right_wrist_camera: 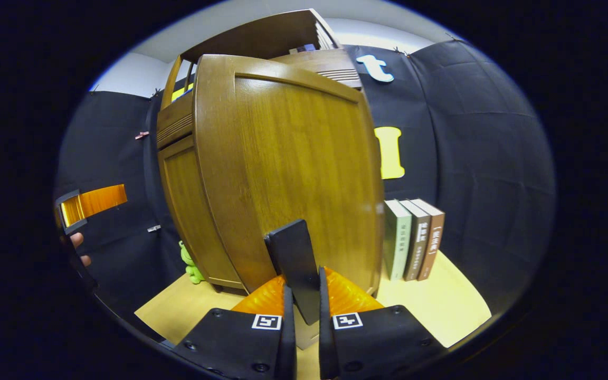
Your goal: Open the right door of the double-door shoe cabinet with the right hand, and open the left door with the left hand.
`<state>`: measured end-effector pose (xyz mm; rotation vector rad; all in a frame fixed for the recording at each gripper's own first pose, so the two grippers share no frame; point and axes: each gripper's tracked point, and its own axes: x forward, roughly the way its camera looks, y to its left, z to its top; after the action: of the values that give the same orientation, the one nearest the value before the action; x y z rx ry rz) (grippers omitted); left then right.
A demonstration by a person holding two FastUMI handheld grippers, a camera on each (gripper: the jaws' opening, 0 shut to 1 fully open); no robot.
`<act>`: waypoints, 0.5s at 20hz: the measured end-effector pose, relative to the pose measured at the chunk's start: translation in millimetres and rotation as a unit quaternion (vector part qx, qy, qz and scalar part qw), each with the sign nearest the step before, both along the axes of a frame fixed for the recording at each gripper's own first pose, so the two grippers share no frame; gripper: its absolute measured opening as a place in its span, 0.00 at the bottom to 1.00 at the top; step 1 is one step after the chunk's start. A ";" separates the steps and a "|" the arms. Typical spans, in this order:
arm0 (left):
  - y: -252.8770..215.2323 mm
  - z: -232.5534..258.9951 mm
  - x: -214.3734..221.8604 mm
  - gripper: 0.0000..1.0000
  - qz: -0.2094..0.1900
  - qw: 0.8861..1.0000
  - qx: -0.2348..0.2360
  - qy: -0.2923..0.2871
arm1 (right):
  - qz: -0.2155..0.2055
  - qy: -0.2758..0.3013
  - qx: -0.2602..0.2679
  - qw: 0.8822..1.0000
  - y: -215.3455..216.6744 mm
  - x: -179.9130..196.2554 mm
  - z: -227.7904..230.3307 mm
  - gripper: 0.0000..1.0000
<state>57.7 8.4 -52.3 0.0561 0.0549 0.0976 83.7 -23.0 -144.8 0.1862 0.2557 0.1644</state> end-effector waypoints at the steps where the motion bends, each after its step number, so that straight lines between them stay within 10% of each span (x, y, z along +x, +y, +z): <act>1: -5.3 -0.6 -0.5 0.96 -0.003 1.000 0.001 0.000 | -0.010 0.001 -0.002 1.000 -13.7 -4.2 0.6 0.20; 10: -48.7 3.3 13.7 0.94 -0.033 0.999 -0.012 0.002 | -0.041 -0.001 -0.004 0.999 -101.6 -20.2 17.7 0.05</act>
<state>71.5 -40.3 -49.0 0.0348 0.0583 0.0307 63.6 -124.5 -127.2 0.1889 0.2466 0.0821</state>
